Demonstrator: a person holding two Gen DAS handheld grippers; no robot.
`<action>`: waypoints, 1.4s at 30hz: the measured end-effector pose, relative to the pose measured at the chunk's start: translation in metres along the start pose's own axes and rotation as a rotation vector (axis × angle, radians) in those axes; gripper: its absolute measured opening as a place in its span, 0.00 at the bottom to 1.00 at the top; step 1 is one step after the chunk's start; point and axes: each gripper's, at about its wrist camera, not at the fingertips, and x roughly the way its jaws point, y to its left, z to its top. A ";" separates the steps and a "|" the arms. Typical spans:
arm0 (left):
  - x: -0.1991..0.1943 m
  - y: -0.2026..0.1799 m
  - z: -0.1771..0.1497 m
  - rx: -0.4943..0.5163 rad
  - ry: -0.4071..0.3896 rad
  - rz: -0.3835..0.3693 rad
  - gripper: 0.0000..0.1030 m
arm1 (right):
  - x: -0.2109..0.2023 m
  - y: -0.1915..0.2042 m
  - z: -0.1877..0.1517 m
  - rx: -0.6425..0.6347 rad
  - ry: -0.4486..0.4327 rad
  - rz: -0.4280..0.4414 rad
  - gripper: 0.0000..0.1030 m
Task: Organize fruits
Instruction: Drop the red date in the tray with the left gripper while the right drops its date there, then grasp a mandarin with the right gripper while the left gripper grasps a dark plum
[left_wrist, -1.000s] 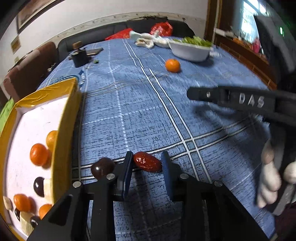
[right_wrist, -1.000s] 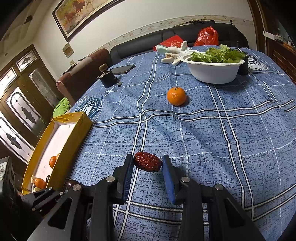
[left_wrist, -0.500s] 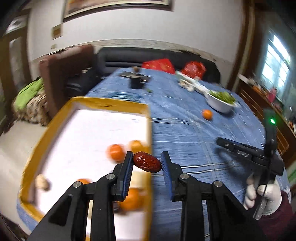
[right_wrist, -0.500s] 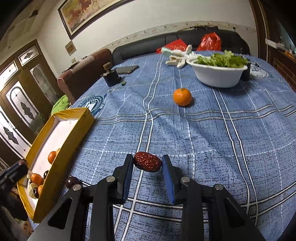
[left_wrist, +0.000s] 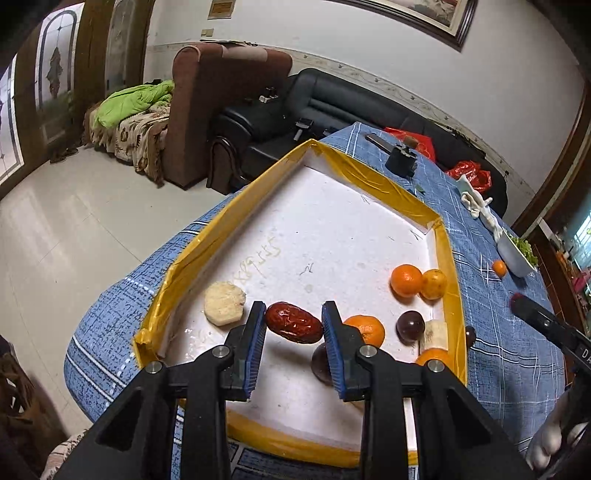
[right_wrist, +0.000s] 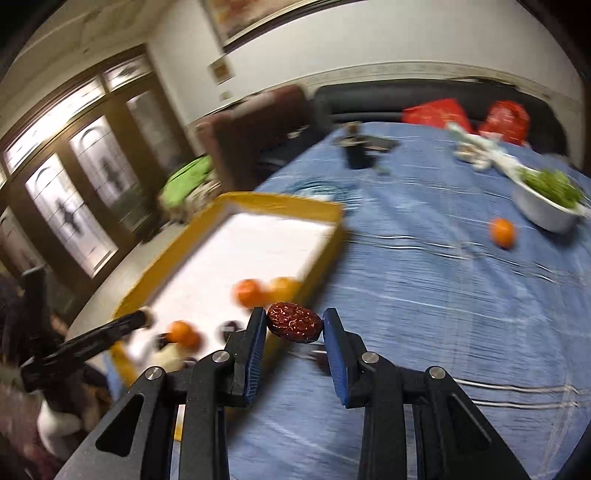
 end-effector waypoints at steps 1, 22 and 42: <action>0.001 -0.001 -0.001 0.005 0.003 -0.004 0.29 | 0.008 0.011 0.002 -0.014 0.018 0.023 0.35; -0.015 0.016 0.004 -0.056 -0.029 -0.059 0.63 | 0.104 0.066 0.011 -0.022 0.203 0.108 0.45; -0.027 -0.025 0.000 0.008 -0.008 -0.139 0.69 | 0.067 -0.031 -0.021 0.027 0.194 -0.048 0.45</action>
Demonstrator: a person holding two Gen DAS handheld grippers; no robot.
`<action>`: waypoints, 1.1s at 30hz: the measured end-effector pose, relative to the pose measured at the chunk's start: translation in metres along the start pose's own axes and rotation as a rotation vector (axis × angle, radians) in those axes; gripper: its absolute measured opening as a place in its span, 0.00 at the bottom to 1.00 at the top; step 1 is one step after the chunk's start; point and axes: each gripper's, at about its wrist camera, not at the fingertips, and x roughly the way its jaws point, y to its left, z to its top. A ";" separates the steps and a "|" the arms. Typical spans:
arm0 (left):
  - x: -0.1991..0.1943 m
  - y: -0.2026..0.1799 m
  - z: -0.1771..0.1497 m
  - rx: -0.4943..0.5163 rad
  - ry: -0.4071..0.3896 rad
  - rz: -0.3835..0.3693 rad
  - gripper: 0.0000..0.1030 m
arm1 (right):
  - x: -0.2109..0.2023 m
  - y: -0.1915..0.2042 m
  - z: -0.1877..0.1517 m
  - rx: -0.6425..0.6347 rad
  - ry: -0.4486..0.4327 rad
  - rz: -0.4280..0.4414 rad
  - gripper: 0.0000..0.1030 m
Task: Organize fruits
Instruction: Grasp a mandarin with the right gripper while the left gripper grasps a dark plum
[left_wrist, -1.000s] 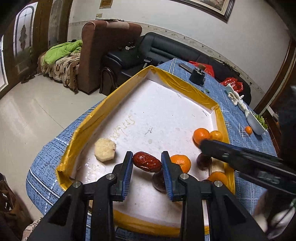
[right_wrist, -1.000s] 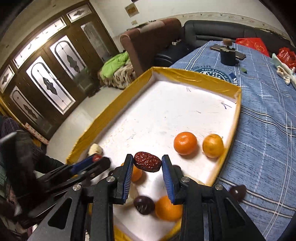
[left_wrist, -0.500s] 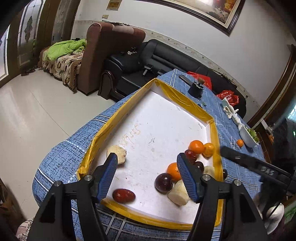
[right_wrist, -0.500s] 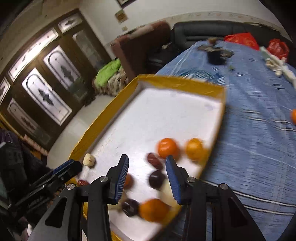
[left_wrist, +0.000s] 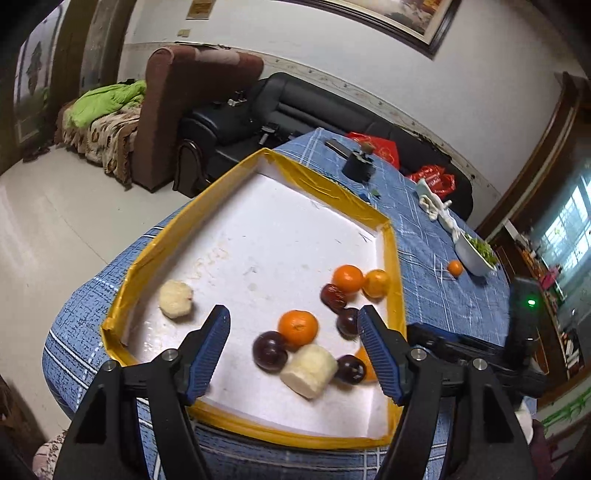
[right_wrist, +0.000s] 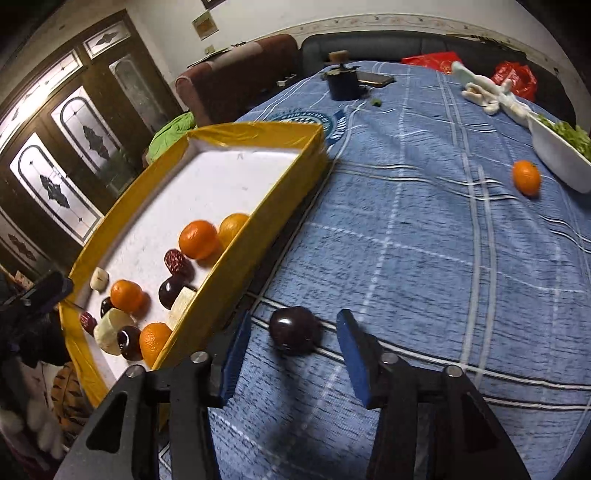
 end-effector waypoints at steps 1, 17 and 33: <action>0.000 -0.004 0.000 0.007 0.001 0.000 0.69 | 0.003 0.002 -0.002 -0.002 0.006 -0.003 0.36; 0.023 -0.091 -0.020 0.211 0.084 -0.134 0.69 | -0.049 -0.065 -0.005 0.074 -0.072 -0.060 0.44; 0.031 -0.126 -0.029 0.325 0.110 -0.077 0.69 | 0.001 -0.209 0.101 0.288 -0.113 -0.385 0.50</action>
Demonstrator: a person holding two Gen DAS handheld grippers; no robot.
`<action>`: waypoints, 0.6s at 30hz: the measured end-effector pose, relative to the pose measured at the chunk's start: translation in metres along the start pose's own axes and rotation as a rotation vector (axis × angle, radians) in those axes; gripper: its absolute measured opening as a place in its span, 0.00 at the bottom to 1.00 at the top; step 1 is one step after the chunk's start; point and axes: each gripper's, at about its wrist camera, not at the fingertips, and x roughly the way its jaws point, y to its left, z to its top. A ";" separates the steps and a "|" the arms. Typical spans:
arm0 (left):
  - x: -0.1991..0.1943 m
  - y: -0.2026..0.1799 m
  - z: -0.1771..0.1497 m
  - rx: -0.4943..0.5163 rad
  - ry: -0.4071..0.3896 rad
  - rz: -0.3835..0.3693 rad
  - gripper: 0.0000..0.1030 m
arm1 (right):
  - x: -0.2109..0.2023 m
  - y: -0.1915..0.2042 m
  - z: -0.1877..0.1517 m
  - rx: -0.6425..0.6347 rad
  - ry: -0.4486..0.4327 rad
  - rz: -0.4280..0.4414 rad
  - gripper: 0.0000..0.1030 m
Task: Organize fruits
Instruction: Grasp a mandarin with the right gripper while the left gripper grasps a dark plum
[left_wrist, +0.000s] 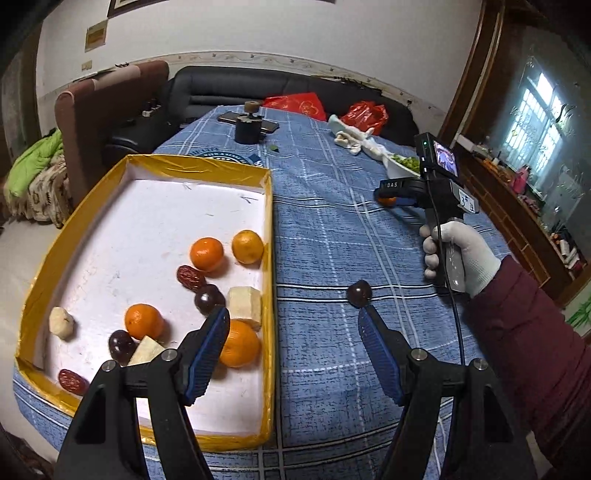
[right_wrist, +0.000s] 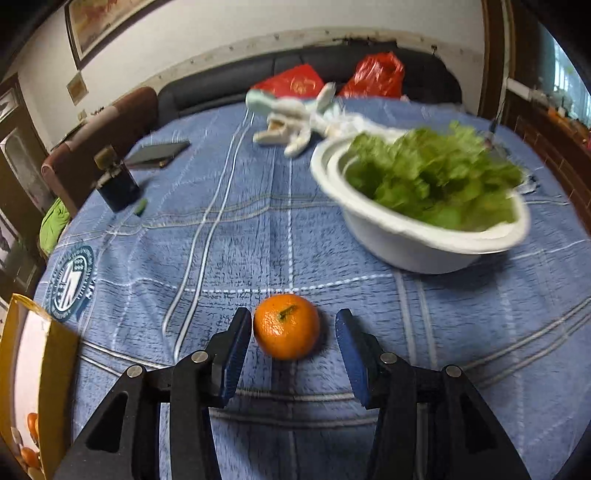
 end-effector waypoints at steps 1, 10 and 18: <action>0.000 -0.001 0.000 0.000 0.002 0.008 0.69 | -0.002 -0.001 -0.003 -0.022 -0.020 -0.020 0.47; -0.004 -0.004 -0.002 -0.019 0.004 0.016 0.69 | -0.044 -0.015 -0.025 -0.027 -0.056 0.013 0.38; 0.005 -0.017 -0.009 -0.049 0.038 -0.009 0.69 | -0.129 -0.034 -0.097 0.014 -0.088 0.204 0.39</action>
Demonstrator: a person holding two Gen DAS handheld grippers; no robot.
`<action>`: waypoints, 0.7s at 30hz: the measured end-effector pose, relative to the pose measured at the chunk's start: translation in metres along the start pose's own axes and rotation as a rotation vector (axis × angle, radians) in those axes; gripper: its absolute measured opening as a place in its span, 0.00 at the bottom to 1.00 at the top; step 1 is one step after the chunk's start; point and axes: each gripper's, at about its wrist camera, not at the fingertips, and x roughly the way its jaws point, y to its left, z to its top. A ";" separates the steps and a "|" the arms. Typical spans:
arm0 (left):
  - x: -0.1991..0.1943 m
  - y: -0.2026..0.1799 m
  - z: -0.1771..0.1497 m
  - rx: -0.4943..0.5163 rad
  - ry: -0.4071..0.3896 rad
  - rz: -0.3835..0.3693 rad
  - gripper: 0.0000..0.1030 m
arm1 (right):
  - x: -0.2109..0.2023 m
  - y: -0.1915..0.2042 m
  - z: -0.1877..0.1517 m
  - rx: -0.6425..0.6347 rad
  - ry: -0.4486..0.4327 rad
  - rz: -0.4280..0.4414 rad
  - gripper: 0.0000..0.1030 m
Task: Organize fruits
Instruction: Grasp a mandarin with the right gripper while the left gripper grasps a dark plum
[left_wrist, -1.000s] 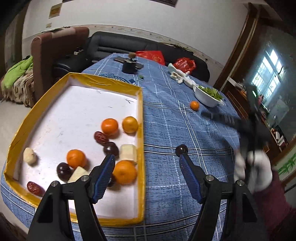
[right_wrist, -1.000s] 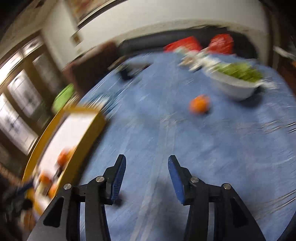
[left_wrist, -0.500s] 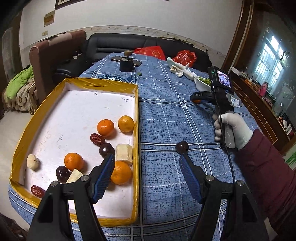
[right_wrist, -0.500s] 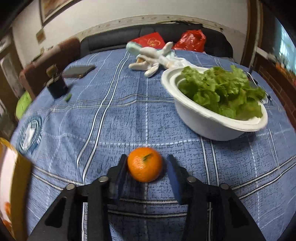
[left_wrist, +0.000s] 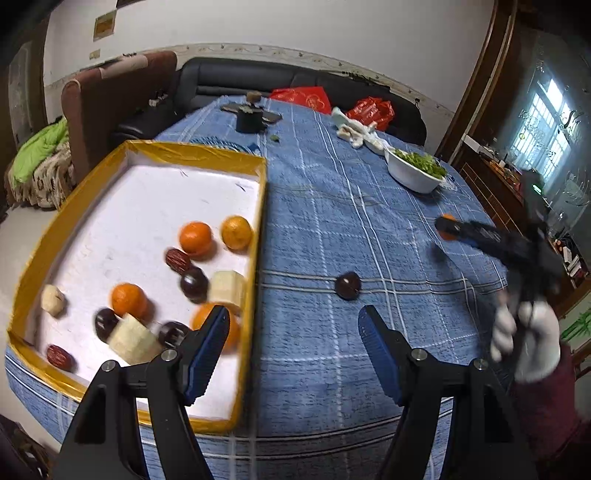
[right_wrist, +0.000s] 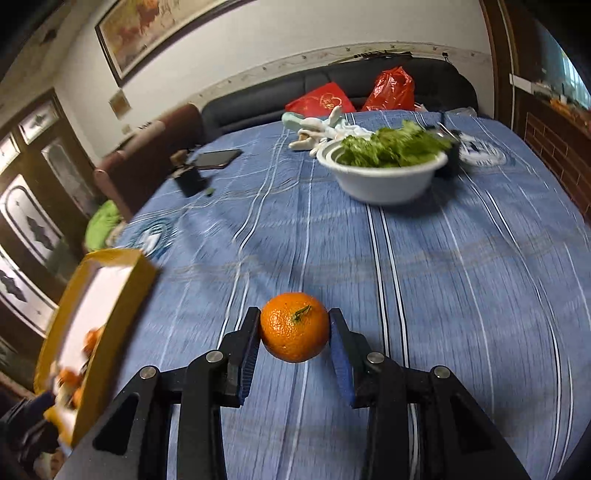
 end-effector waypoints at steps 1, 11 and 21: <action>0.004 -0.003 -0.002 -0.005 0.015 -0.009 0.69 | -0.009 -0.001 -0.011 0.014 -0.007 0.020 0.39; 0.035 -0.039 -0.011 0.065 0.103 0.016 0.69 | 0.005 -0.005 -0.042 0.015 0.001 0.017 0.39; 0.069 -0.062 0.004 0.171 0.091 0.073 0.69 | 0.003 -0.011 -0.042 0.059 0.021 0.087 0.40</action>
